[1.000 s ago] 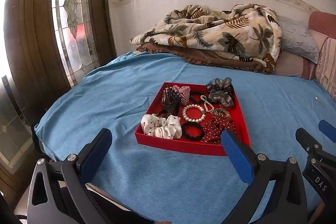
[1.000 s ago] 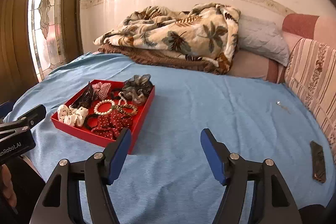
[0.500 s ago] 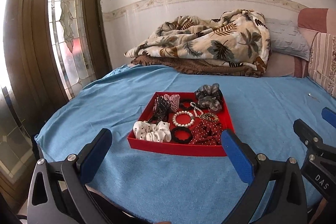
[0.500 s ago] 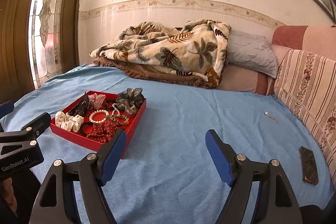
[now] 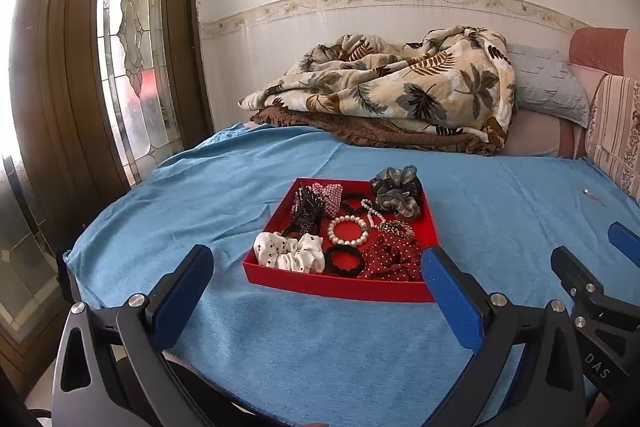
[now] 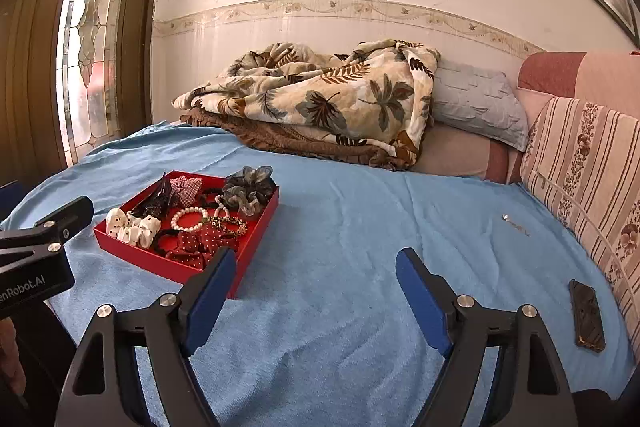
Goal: Organize jewelry
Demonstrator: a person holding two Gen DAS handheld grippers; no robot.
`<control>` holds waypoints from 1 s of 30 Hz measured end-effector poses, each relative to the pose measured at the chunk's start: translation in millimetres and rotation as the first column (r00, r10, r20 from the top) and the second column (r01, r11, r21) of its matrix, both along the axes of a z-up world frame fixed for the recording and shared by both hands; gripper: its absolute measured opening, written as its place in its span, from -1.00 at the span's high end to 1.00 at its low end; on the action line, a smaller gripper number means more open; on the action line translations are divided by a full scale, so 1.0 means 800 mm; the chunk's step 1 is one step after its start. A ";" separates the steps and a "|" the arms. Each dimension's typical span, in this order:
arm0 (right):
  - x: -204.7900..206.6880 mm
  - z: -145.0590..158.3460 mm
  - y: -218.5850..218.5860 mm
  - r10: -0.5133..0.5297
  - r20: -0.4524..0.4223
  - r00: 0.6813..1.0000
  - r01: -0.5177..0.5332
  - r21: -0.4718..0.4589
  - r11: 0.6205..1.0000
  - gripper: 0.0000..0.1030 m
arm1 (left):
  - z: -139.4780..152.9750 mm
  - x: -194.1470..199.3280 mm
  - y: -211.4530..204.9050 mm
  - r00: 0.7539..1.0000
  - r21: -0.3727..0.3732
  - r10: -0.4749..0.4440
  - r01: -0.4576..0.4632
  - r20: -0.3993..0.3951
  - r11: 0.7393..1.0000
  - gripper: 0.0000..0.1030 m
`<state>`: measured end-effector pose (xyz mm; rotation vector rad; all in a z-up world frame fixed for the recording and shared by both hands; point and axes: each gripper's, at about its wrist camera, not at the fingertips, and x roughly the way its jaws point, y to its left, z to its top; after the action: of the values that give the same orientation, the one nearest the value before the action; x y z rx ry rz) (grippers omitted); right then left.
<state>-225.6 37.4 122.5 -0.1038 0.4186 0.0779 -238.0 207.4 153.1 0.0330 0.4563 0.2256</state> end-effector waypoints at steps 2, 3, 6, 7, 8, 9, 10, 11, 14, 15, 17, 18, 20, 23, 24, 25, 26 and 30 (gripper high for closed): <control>0.000 0.001 0.000 -0.001 0.000 1.000 0.001 0.004 1.000 -0.67 | 0.001 0.000 0.000 1.000 0.005 0.004 -0.004 0.001 1.000 -1.00; 0.000 0.002 0.000 -0.003 0.000 1.000 0.003 0.006 1.000 -0.68 | 0.002 -0.001 0.000 1.000 0.006 0.002 -0.002 0.003 1.000 -1.00; 0.000 0.007 -0.003 -0.008 -0.003 1.000 0.009 0.011 1.000 -0.69 | 0.007 -0.002 0.000 1.000 0.014 0.014 -0.014 0.002 1.000 -1.00; 0.000 0.009 -0.003 -0.010 -0.005 1.000 0.010 0.013 1.000 -0.69 | 0.009 -0.003 0.000 1.000 0.017 0.016 -0.016 0.002 1.000 -1.00; 0.000 0.013 -0.005 -0.011 -0.008 1.000 0.011 0.015 1.000 -0.70 | 0.011 -0.004 -0.001 1.000 0.020 0.018 -0.018 0.003 1.000 -1.00; 0.000 0.014 -0.006 -0.011 -0.011 1.000 0.011 0.017 1.000 -0.70 | 0.014 -0.005 -0.001 1.000 0.022 0.020 -0.020 0.003 1.000 -1.00; -0.001 0.017 -0.008 -0.012 -0.013 1.000 0.012 0.019 1.000 -0.70 | 0.016 -0.007 -0.002 1.000 0.024 0.020 -0.020 0.004 1.000 -1.00; -0.002 0.019 -0.009 -0.013 -0.014 1.000 0.014 0.023 1.000 -0.70 | 0.020 -0.009 -0.003 1.000 0.025 0.019 -0.019 0.005 1.000 -1.00; -0.008 0.029 -0.013 -0.018 -0.007 1.000 0.019 0.029 0.999 -0.71 | 0.030 -0.016 -0.005 1.000 0.022 0.013 -0.013 0.016 1.000 -1.00; -0.011 0.033 -0.014 -0.020 -0.002 1.000 0.020 0.030 0.999 -0.71 | 0.034 -0.020 -0.005 1.000 0.020 0.009 -0.010 0.021 1.000 -1.00; -0.019 0.040 -0.016 -0.024 0.012 1.000 0.023 0.031 0.999 -0.72 | 0.039 -0.026 -0.006 1.000 0.016 0.005 -0.005 0.029 1.000 -1.00; -0.022 0.044 -0.017 -0.025 0.017 1.000 0.025 0.030 0.999 -0.73 | 0.043 -0.029 -0.006 0.999 0.014 0.003 -0.004 0.032 1.000 -1.00; -0.029 0.051 -0.018 -0.027 0.031 0.999 0.026 0.032 0.999 -0.73 | 0.048 -0.034 -0.005 0.999 0.008 0.000 -0.001 0.035 1.000 -1.00; -0.040 0.061 -0.019 -0.026 0.046 0.999 0.025 0.036 0.999 -0.75 | 0.057 -0.044 -0.003 0.999 -0.005 0.000 0.000 0.042 1.000 -1.00; -0.044 0.065 -0.019 -0.027 0.053 0.998 0.025 0.036 0.999 -0.76 | 0.060 -0.047 -0.003 0.999 -0.008 0.002 -0.001 0.044 1.000 -1.00; -0.048 0.068 -0.019 -0.026 0.060 0.998 0.024 0.035 0.999 -0.77 | 0.064 -0.050 -0.001 0.999 -0.011 0.002 -0.001 0.047 1.000 -1.00; -0.051 0.071 -0.019 -0.026 0.065 0.998 0.023 0.035 0.999 -0.77 | 0.067 -0.053 -0.001 0.999 -0.013 0.000 0.000 0.050 1.000 -1.00; -0.065 0.081 -0.019 -0.026 0.090 0.996 0.022 0.039 0.999 -0.80 | 0.078 -0.068 0.001 0.998 -0.020 0.000 0.002 0.066 1.000 -1.00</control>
<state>-277.9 22.2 187.4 -0.0650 0.3277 0.0572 -292.5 208.0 215.5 0.0064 0.3932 0.2204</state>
